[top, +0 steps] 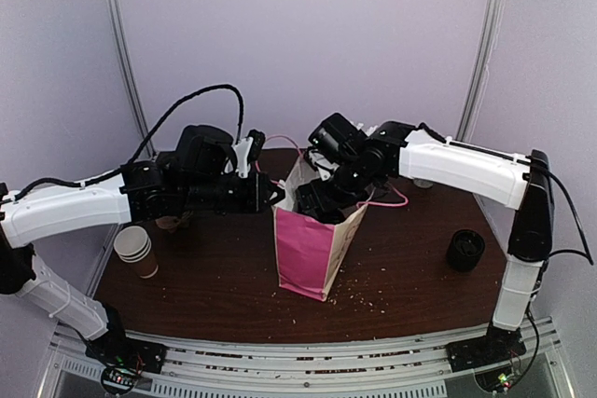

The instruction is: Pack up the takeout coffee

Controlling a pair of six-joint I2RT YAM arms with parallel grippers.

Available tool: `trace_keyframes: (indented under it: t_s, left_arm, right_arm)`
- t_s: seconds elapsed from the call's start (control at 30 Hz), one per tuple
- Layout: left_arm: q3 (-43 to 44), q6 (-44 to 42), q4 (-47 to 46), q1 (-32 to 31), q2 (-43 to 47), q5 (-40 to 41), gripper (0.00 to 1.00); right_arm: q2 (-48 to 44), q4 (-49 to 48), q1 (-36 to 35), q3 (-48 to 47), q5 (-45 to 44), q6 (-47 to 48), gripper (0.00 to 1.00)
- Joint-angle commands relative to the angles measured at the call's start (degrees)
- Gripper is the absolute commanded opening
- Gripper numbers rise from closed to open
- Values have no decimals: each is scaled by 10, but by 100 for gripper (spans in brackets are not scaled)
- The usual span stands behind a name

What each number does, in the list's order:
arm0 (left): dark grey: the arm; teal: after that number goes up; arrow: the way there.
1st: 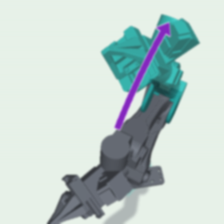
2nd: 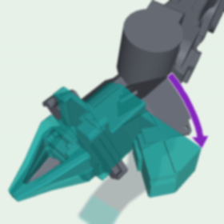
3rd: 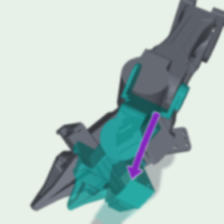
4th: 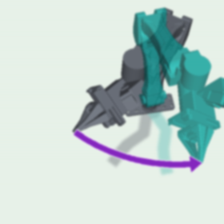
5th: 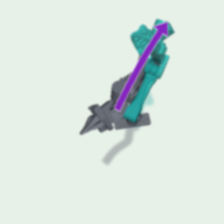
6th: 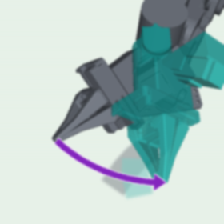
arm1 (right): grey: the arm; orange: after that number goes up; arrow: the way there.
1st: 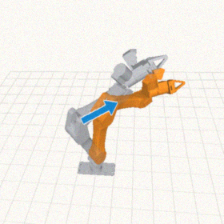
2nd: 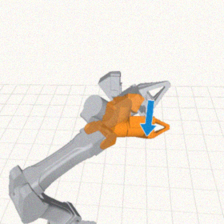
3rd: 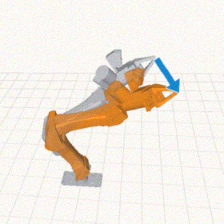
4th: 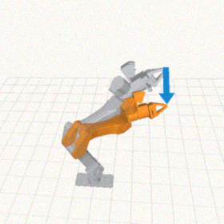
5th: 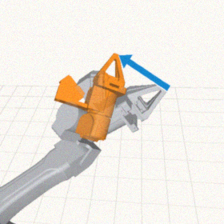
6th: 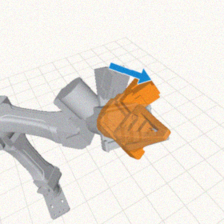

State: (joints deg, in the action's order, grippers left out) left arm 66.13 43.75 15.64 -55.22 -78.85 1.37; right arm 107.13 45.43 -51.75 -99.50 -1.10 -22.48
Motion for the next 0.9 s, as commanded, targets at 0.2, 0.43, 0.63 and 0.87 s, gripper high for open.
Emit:
trace_keyframes:
  t_s: [0.2, 0.43, 0.63, 0.87]
  left_arm:
    - [3, -13, 27, 3, -9, 15, 0]
    - [1, -15, 29, 3, -5, 16, 0]
    - [2, -21, 29, 3, -2, 16, 0]
    - [12, -74, 32, 3, 20, 23, 0]
  right_arm:
    - [-52, 28, -2, -43, -14, -7, 100]
    - [-88, 45, 0, -58, -20, -12, 100]
    - [-121, 45, 4, -71, -9, -17, 100]
    - [-196, -9, 13, -77, -30, -5, 100]
